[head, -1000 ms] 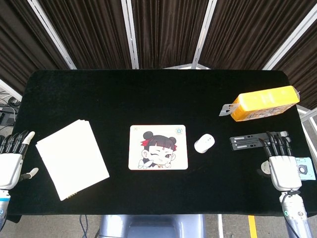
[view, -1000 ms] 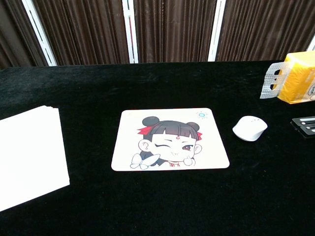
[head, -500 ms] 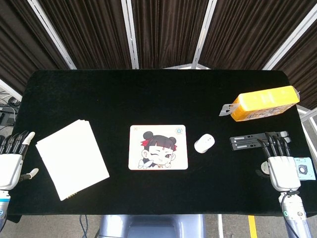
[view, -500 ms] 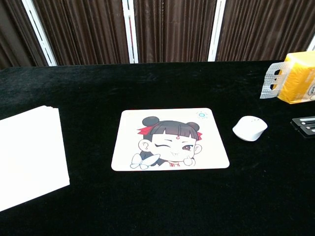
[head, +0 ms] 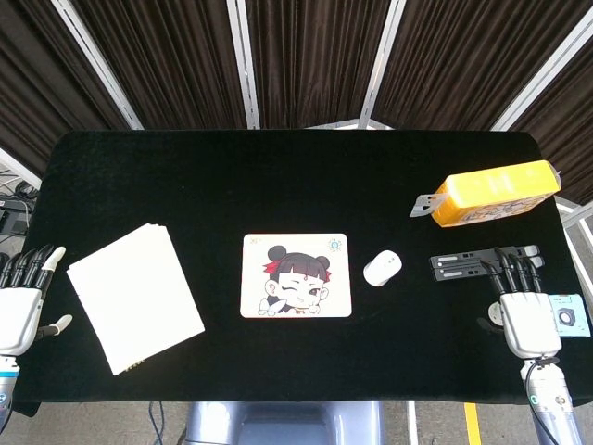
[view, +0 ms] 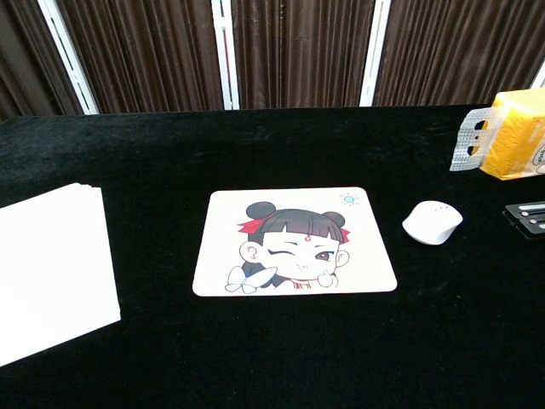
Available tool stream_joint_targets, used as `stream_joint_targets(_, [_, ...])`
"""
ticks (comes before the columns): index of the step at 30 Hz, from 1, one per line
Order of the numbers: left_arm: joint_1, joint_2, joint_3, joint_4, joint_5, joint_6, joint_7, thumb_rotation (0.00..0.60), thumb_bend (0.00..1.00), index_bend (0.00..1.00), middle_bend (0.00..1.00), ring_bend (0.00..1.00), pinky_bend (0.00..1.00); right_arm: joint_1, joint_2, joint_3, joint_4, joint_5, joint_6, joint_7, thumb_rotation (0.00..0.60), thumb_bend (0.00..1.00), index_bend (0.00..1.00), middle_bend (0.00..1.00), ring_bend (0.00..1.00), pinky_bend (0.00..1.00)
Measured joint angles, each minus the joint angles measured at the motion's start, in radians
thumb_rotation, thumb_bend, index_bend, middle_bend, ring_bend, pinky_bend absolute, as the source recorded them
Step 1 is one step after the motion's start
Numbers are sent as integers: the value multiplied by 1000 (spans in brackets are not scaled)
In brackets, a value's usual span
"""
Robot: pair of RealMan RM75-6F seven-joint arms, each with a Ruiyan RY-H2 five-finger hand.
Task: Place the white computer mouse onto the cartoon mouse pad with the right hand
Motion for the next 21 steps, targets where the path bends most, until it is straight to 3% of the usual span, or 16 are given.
stream_joint_targets(11, [-1, 1, -1, -3, -2, -4, -3, 600, 74, 0, 0, 0, 0, 42, -12, 26, 9, -17, -22, 5, 600, 71, 114, 17, 0, 0])
stream_joint_targets(21, [-4, 11, 0, -6, -4, -15, -30, 600, 76, 0, 0, 0, 0, 151, -42, 70, -18, 55, -185, -57, 600, 72, 123, 25, 0, 0])
